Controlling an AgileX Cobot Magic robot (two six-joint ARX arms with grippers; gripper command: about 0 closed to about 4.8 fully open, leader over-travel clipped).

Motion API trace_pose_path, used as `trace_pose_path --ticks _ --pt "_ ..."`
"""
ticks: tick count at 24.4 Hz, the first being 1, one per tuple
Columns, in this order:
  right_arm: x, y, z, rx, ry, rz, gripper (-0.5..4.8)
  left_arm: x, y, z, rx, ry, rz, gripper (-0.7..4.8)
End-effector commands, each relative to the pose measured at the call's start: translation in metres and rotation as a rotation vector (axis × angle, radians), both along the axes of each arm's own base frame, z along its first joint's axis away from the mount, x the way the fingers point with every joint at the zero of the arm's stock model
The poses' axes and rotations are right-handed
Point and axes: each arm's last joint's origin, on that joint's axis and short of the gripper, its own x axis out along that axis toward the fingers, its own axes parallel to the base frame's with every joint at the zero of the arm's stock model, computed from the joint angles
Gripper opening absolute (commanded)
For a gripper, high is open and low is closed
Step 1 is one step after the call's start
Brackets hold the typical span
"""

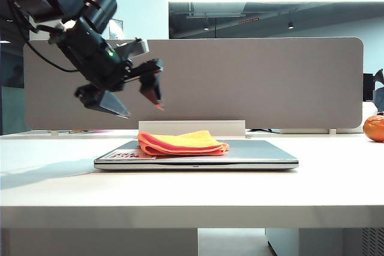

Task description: Pick up the orange rag and put it over the laptop.

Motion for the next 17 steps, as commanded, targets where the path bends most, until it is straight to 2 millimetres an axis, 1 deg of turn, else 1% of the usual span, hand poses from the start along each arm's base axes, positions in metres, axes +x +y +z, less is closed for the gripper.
trace_pose_path --ticks 1,2,3,4,5,6,7,10,12,15,17 --pt "0.0 0.0 0.0 0.0 -0.011 0.001 -0.05 -0.008 0.012 0.017 0.058 0.051 0.063 3.93" --pt "0.0 0.0 0.0 0.0 -0.011 0.001 -0.05 -0.011 0.013 0.021 0.07 0.053 0.075 3.71" --pt "0.0 0.0 0.0 0.0 -0.011 0.001 -0.05 -0.015 0.015 0.027 0.081 0.055 0.086 2.96" --pt "0.0 0.0 0.0 0.0 -0.011 0.0 -0.05 -0.019 0.018 0.033 0.089 0.052 0.09 1.83" --pt "0.0 0.0 0.0 0.0 -0.011 0.001 -0.05 -0.026 0.021 0.043 0.106 0.035 0.09 0.3" --pt "0.0 0.0 0.0 0.0 -0.011 0.0 -0.05 -0.029 0.022 0.048 0.108 0.028 0.09 -0.13" --pt "0.0 0.0 0.0 0.0 -0.011 0.001 -0.05 -0.032 0.023 0.054 0.114 0.018 0.088 -0.06" --pt "0.0 0.0 0.0 0.0 -0.011 0.001 -0.05 -0.044 0.027 0.07 0.111 -0.008 0.084 -0.06" --pt "0.0 0.0 0.0 0.0 -0.011 0.0 -0.05 -0.056 0.032 0.082 0.1 -0.04 0.088 -0.06" --pt "0.0 0.0 0.0 0.0 -0.011 0.0 -0.05 -0.07 0.037 0.089 0.115 -0.069 0.123 -0.06" --pt "0.0 0.0 0.0 0.0 -0.011 0.001 -0.05 -0.08 0.041 0.09 0.119 -0.08 0.137 -0.06"
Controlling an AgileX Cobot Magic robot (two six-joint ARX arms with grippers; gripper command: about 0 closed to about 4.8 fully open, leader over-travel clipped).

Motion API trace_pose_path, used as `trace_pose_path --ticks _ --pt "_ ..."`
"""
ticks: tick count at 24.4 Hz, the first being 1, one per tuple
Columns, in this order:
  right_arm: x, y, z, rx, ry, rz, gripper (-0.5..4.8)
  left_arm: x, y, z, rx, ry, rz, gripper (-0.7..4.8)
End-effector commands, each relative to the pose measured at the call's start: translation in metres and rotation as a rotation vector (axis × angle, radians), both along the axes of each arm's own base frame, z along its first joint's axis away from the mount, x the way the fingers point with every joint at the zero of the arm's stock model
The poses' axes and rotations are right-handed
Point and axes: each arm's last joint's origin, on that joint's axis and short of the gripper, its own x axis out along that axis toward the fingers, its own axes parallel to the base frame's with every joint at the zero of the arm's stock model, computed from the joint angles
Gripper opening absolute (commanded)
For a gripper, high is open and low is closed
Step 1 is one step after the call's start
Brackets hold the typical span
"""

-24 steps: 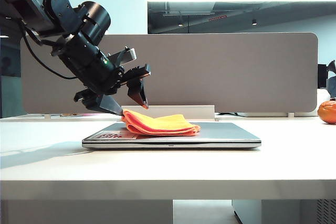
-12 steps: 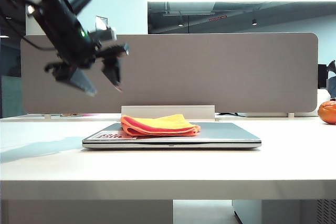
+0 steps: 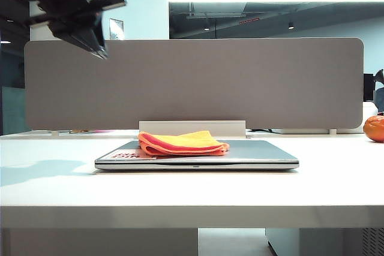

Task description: Pick up the orange rag and put it over the laptop.

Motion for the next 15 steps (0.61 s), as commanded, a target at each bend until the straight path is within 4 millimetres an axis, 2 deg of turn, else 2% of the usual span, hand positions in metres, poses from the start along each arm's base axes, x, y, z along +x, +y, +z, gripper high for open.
trace_pose_path --ticks 1,7,15 --pt "0.0 0.0 0.0 0.0 -0.009 0.0 -0.05 -0.016 0.007 -0.001 0.015 -0.012 0.026 -0.06" --pt "0.0 0.0 0.0 0.0 -0.01 0.0 -0.05 -0.059 0.021 -0.02 0.012 -0.008 0.029 -0.06" --pt "0.0 0.0 0.0 0.0 -0.01 0.0 -0.05 -0.101 0.036 -0.033 -0.045 -0.028 0.069 -0.06"
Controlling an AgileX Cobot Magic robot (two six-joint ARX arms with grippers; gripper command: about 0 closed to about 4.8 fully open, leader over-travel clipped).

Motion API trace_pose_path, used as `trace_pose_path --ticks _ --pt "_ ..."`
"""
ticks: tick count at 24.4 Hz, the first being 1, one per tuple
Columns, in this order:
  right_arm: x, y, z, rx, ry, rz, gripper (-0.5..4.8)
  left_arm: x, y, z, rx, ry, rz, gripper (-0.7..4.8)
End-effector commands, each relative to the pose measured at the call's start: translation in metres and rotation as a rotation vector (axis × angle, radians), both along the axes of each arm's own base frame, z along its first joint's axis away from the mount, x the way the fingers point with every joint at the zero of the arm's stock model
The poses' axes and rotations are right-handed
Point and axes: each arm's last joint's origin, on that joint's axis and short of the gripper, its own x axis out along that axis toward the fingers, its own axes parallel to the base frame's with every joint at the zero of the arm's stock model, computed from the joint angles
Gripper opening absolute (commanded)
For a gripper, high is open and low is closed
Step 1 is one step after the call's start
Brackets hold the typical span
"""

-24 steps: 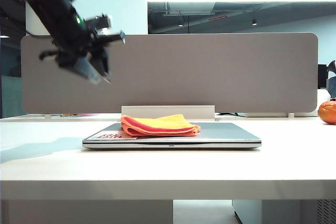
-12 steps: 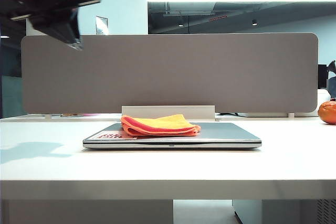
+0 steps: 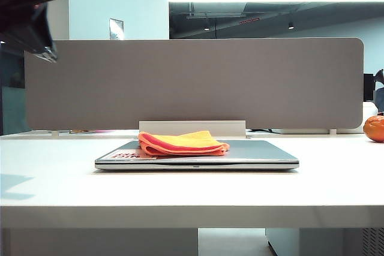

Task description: Pick up the orange rag and put it over the laptop.

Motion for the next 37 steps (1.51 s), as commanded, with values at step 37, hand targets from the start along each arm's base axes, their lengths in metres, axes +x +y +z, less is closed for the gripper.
trace_pose_path --ticks 37 --pt "0.0 0.0 0.0 -0.001 -0.01 -0.001 -0.05 -0.093 0.066 -0.078 -0.066 -0.269 0.343 -0.05"
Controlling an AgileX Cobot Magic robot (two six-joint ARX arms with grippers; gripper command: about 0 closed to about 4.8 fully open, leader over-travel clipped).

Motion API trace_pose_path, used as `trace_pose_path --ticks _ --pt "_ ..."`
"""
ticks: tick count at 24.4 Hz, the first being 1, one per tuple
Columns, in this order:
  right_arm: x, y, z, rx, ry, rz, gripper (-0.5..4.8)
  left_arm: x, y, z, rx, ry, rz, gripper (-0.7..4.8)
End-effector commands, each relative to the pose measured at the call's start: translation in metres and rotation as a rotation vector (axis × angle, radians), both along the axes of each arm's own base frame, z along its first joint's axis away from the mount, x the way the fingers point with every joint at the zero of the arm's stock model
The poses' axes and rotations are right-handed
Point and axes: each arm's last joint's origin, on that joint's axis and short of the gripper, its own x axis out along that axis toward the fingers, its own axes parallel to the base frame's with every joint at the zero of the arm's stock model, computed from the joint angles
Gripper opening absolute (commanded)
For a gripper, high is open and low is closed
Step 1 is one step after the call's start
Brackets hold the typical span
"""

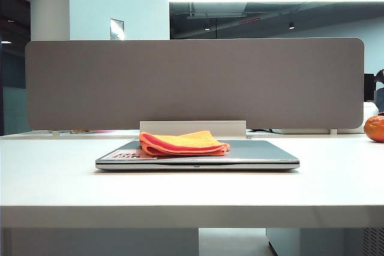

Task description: Pick up the orange rag and put it over the laptop.

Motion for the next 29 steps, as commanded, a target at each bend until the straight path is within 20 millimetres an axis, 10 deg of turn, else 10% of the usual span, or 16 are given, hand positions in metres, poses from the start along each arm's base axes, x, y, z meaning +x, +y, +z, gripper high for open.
trace_pose_path --ticks 1,15,29 --pt "0.0 0.0 0.0 -0.001 -0.01 0.0 -0.05 -0.005 0.006 -0.019 -0.023 -0.049 0.017 -0.06" --pt "0.0 0.0 0.0 -0.001 -0.01 0.0 -0.05 -0.02 0.013 -0.065 0.004 -0.109 0.082 -0.05" --pt "0.0 0.0 0.0 0.0 -0.011 0.0 -0.05 -0.021 0.01 -0.06 -0.007 -0.166 -0.022 -0.05"
